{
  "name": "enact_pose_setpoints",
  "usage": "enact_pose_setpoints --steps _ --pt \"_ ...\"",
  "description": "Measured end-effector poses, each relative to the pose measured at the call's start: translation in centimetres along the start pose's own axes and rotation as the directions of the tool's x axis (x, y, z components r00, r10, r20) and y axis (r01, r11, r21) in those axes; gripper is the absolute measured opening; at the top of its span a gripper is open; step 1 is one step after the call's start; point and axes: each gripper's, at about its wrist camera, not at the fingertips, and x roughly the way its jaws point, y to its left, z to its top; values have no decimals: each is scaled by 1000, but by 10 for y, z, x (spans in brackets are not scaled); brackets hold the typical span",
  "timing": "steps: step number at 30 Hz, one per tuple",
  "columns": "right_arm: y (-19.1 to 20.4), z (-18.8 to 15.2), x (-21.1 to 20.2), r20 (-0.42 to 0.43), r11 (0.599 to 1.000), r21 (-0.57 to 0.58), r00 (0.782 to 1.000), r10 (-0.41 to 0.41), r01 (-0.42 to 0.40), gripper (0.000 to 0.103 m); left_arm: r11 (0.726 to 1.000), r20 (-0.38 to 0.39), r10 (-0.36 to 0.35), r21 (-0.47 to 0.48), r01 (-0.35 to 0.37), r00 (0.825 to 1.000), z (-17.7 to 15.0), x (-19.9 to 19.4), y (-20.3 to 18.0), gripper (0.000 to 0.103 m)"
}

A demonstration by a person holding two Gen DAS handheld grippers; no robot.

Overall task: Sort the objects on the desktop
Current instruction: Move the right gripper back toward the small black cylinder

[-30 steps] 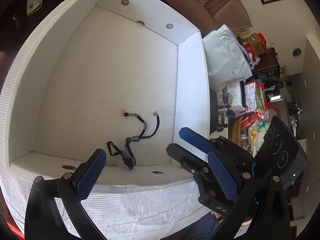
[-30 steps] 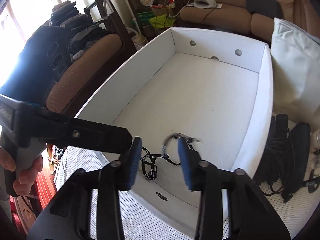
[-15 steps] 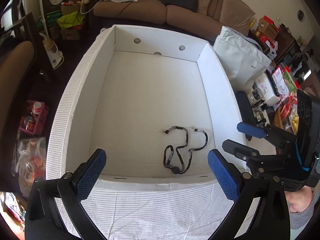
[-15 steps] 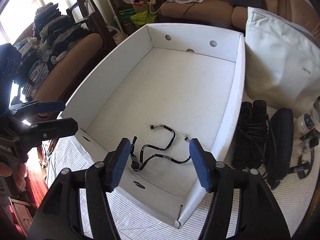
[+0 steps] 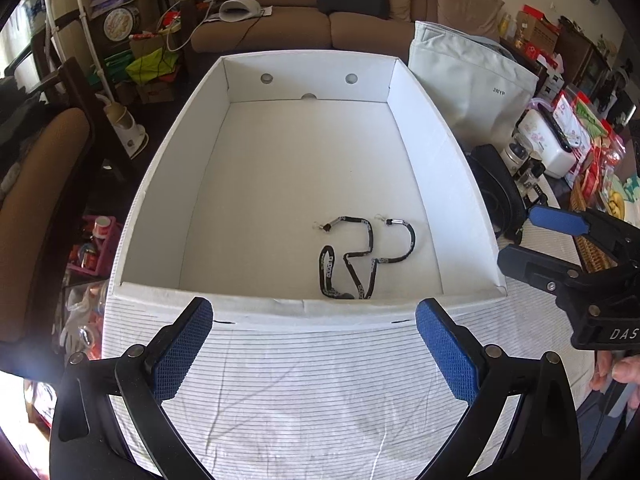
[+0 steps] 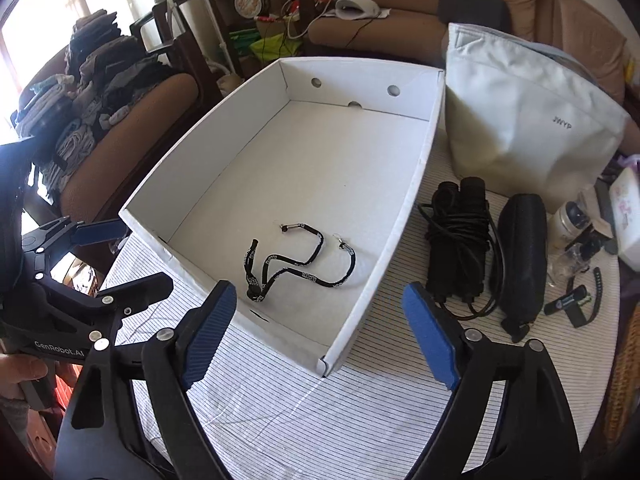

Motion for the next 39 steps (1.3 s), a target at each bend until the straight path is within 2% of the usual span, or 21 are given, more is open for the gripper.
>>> enact_pose_setpoints --steps 4,6,9,11,14,19,25,30,39 --pt "-17 -12 -11 -2 1000 8 1000 -8 8 87 1000 3 -1 5 1 1000 -8 -2 -16 103" --pt "-27 -18 -17 6 1000 13 1000 -16 16 93 1000 10 8 18 -8 1000 -11 -4 -27 103" --pt "-48 -27 -26 16 999 37 1000 -20 19 93 999 27 7 40 -8 1000 -14 -7 -45 103" --pt "-65 -34 -33 25 998 58 999 -25 23 93 999 42 -6 51 4 999 -16 -9 -58 103" --pt "-96 -46 -40 36 994 95 998 -50 47 103 998 65 -26 62 22 998 -17 -9 -79 103" --pt "-151 -70 -47 26 984 155 995 -96 91 103 994 90 -50 104 40 995 -16 -2 -118 103" --pt "-207 -97 -55 56 965 229 988 -141 125 103 983 140 -103 165 80 985 -7 8 -176 103" --pt "-237 -108 -60 94 956 261 982 -162 133 103 980 184 -115 181 81 976 8 17 -218 103" --pt "-273 -116 -53 134 952 276 975 -175 132 103 984 142 -122 145 102 982 40 63 -265 103"
